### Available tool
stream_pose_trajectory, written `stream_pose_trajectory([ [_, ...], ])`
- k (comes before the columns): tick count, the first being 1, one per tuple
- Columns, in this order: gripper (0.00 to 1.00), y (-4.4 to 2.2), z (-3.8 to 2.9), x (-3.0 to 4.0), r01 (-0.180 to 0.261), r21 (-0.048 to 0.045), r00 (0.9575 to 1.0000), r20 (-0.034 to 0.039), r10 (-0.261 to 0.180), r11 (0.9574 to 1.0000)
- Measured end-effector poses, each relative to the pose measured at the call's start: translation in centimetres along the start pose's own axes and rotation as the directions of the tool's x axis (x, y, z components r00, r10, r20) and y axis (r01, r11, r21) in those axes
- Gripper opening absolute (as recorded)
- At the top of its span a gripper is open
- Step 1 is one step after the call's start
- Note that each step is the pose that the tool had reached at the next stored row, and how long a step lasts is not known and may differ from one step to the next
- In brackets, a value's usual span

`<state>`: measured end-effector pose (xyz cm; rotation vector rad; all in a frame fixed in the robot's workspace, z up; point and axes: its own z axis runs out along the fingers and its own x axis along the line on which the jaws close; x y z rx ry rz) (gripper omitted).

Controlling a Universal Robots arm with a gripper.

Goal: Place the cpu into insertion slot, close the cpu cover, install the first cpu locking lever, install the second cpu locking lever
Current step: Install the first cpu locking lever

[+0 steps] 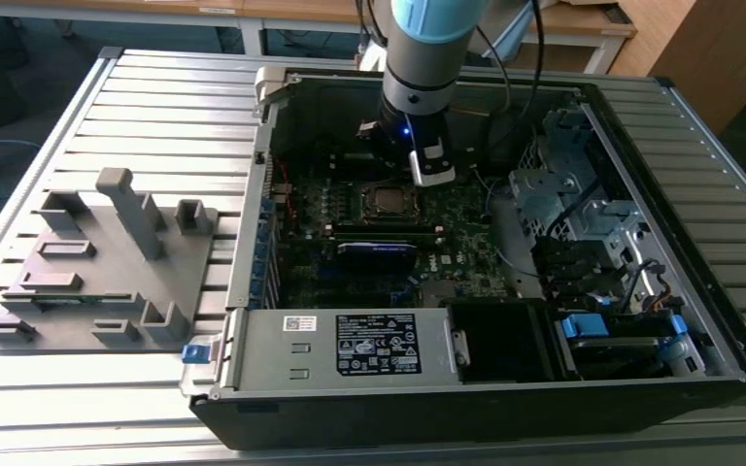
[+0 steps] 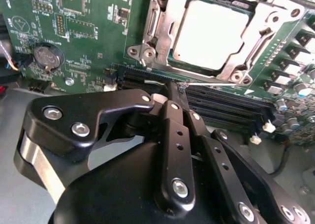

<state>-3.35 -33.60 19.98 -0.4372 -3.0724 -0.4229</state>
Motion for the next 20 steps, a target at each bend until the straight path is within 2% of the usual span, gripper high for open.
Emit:
stream_pose_trajectory([
  [3, 0.1, -0.06, 0.23, 0.15, -0.006, -0.0006, 1.0, 0.0072, 0.006, 1.0],
  [5, 0.1, -0.08, 0.27, 0.19, -0.006, 0.0, 0.9999, 0.0094, 0.006, 1.0],
  [8, 0.1, -0.07, 0.29, 0.2, -0.005, 0.0089, 0.9999, 0.0154, 0.005, 0.9999],
  [10, 0.1, -0.07, 0.29, 0.21, -0.004, 0.0199, 0.9998, 0.0215, 0.004, 0.9998],
  [12, 0.1, -0.07, 0.3, 0.26, -0.003, 0.023, 0.9996, 0.0264, 0.002, 0.9997],
  [20, 0.1, -0.06, 0.24, 0.29, -0.002, 0.0228, 0.9996, 0.0282, 0.002, 0.9997],
])
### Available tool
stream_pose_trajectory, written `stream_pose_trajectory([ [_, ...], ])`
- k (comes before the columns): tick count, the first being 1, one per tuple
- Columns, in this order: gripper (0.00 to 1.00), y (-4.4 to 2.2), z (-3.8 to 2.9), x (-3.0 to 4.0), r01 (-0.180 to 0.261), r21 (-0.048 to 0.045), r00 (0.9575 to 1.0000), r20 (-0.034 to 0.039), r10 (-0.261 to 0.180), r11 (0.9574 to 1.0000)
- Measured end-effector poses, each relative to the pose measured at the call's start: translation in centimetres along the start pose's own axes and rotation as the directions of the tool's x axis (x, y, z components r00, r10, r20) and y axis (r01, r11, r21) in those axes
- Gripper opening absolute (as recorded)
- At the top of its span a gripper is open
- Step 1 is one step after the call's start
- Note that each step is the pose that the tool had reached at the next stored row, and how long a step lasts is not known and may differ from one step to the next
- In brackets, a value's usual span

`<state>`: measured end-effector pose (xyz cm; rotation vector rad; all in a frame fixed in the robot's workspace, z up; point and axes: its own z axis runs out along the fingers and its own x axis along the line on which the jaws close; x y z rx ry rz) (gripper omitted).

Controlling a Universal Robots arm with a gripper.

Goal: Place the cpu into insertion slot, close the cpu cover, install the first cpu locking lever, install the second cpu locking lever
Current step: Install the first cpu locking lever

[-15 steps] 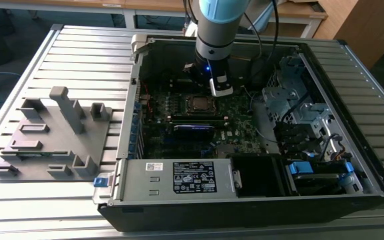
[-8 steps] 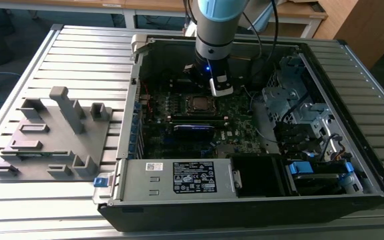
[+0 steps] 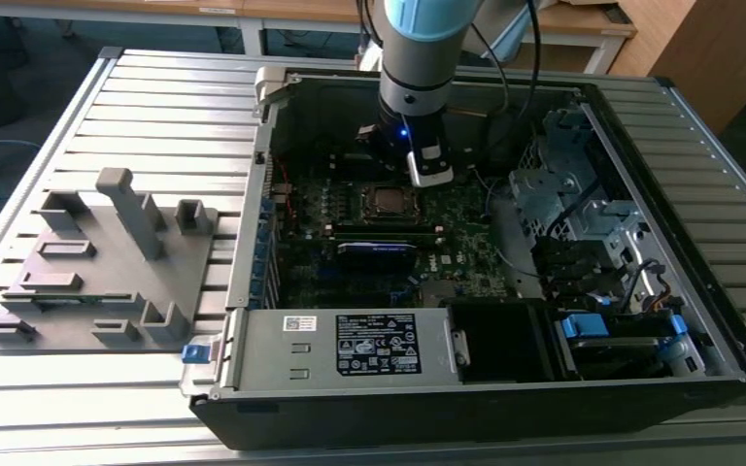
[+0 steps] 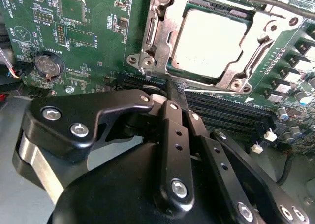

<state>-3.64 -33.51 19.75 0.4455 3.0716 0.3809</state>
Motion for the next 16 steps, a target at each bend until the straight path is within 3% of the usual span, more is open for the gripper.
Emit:
stream_pose_trajectory([
  [6, 0.1, 0.19, -0.75, 0.01, 0.001, -0.0016, 1.0, 0.004, -0.001, 1.0],
  [8, 0.1, 0.19, -0.79, 0.05, 0.002, -0.0031, 1.0, 0.0085, -0.002, 1.0],
  [9, 0.1, 0.17, -0.8, 0.11, 0.004, -0.0052, 0.9999, 0.016, -0.004, 1.0],
  [13, 0.1, -0.02, -0.81, 0.75, 0.018, -0.0269, 0.9976, 0.0674, -0.016, 0.9995],
  [14, 0.1, -0.07, -0.81, 0.93, 0.021, -0.0321, 0.9969, 0.076, -0.018, 0.9993],
  [16, 0.1, -0.19, -0.8, 1.32, 0.023, -0.0425, 0.9961, 0.0856, -0.02, 0.9988],
])
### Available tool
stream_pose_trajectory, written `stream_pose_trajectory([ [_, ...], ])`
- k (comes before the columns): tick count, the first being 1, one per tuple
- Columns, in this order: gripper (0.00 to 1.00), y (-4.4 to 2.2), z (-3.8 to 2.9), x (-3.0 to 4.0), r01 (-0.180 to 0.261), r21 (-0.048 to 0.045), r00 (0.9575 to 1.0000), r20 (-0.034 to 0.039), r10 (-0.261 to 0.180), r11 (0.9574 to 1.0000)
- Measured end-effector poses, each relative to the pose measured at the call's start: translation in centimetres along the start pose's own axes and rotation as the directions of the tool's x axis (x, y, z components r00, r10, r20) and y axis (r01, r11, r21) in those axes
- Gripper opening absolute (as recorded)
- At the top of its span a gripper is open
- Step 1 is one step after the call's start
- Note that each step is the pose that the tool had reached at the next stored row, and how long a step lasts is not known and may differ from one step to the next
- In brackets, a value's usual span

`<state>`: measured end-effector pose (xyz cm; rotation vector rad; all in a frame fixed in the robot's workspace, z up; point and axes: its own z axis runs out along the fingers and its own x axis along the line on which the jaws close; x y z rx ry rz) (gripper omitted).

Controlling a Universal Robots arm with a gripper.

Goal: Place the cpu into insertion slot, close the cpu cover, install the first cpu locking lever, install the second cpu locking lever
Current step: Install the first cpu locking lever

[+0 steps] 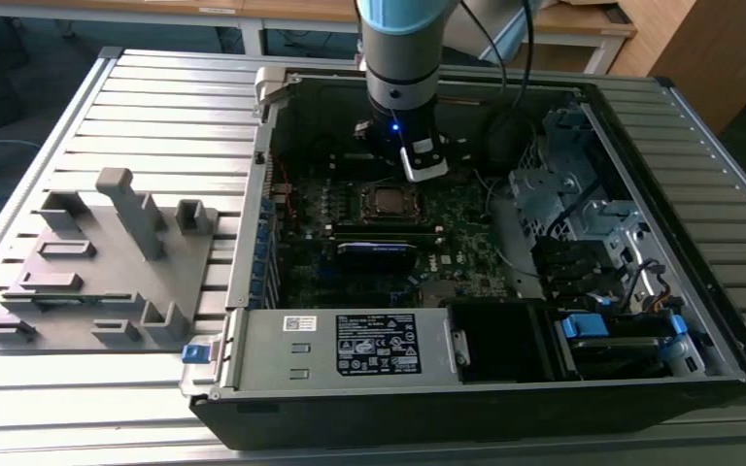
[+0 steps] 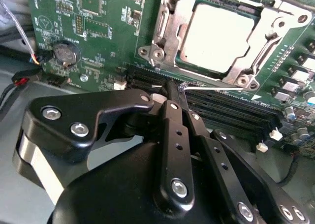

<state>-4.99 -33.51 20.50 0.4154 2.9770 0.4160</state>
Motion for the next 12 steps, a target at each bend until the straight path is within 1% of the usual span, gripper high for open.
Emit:
stream_pose_trajectory([
  [4, 0.1, -0.19, 0.0, 0.61, 0.003, -0.0206, 0.9999, 0.0146, -0.003, 0.9998],
  [7, 0.1, -0.29, 0.06, 0.78, 0.008, -0.0329, 0.9994, 0.0326, -0.007, 0.9994],
  [9, 0.1, -0.36, 0.12, 0.84, 0.011, -0.0384, 0.999, 0.0436, -0.01, 0.9992],
  [10, 0.1, -0.37, 0.14, 0.88, 0.012, -0.0396, 0.9989, 0.0466, -0.01, 0.9991],
  [12, 0.1, -0.37, 0.14, 0.88, 0.012, -0.0398, 0.9988, 0.047, -0.01, 0.9991],
])
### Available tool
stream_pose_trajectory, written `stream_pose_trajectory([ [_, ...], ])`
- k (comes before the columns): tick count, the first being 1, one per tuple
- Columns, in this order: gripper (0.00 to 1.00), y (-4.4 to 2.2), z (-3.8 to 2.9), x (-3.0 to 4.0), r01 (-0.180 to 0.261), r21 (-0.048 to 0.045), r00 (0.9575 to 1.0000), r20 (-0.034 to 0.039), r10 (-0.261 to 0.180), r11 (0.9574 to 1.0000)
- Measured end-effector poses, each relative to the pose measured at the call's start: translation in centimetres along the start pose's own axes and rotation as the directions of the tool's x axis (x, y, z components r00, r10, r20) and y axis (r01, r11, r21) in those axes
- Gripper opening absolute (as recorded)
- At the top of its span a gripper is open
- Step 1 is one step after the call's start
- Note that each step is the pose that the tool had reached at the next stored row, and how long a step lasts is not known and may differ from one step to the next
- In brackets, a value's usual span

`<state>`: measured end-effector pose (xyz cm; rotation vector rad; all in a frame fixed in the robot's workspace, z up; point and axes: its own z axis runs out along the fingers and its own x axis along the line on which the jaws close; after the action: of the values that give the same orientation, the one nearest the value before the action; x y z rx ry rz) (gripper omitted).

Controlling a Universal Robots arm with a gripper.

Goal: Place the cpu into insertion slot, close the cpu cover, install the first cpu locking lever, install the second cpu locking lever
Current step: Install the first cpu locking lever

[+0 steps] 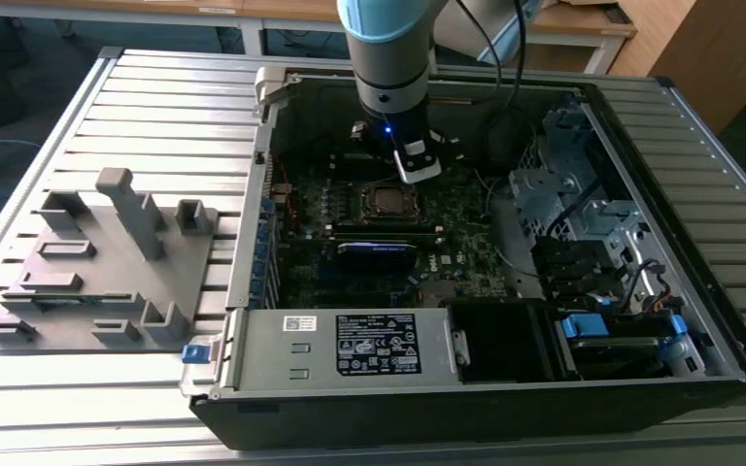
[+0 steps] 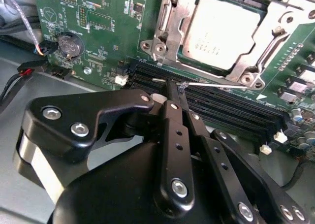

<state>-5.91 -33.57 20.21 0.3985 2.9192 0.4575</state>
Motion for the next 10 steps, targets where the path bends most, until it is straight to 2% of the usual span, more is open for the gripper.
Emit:
stream_pose_trajectory([
  [5, 0.1, -0.05, 0.04, 0.09, 0.001, -0.0008, 1.0, 0.0026, -0.001, 1.0],
  [10, 0.1, -0.31, 0.41, 0.56, 0.004, -0.0041, 0.9999, 0.0137, -0.004, 1.0],
])
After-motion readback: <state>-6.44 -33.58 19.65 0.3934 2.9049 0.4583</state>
